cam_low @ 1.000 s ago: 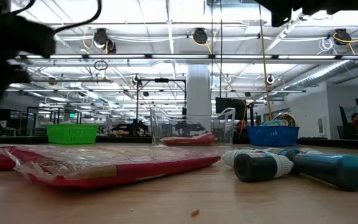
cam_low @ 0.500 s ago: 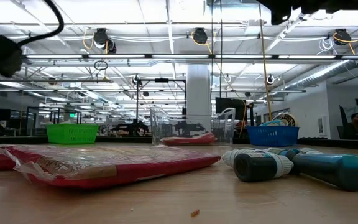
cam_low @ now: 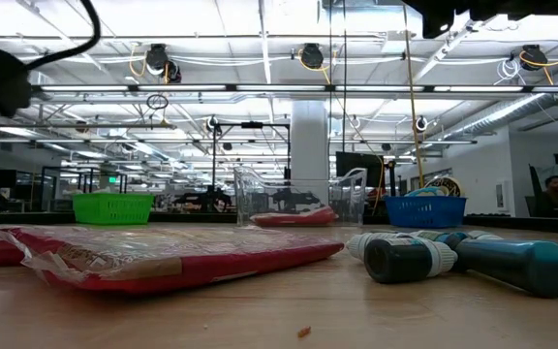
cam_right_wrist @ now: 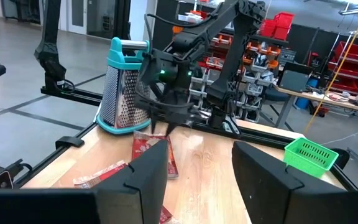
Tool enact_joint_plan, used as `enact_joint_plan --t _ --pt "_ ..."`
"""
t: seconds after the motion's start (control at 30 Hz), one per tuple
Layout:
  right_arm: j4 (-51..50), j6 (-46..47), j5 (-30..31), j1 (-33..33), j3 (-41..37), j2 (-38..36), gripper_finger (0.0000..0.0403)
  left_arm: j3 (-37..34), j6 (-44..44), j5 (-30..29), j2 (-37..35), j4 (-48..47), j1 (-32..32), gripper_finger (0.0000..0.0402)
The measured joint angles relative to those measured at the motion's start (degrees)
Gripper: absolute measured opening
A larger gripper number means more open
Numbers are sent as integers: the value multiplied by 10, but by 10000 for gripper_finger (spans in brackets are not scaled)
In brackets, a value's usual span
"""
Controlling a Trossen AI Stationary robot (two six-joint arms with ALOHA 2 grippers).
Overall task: Pick & Place Food Item
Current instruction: Put the left popcorn bag into the transparent bin
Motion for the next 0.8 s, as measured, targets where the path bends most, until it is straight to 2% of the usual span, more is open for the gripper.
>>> enact_joint_plan --t 0.17,0.27,0.4,0.67,0.8 --pt "0 0 0 0 0 0 166 0 -2 -3 9 36 -29 186" --pt "0 0 0 0 0 0 166 0 -3 5 34 71 -30 186" --pt "0 0 0 0 0 0 166 3 -1 -18 63 136 -26 186" --pt "3 4 0 0 0 0 166 1 81 -114 88 159 1 186" --pt "4 4 0 0 0 0 166 -1 132 -200 89 150 19 186"
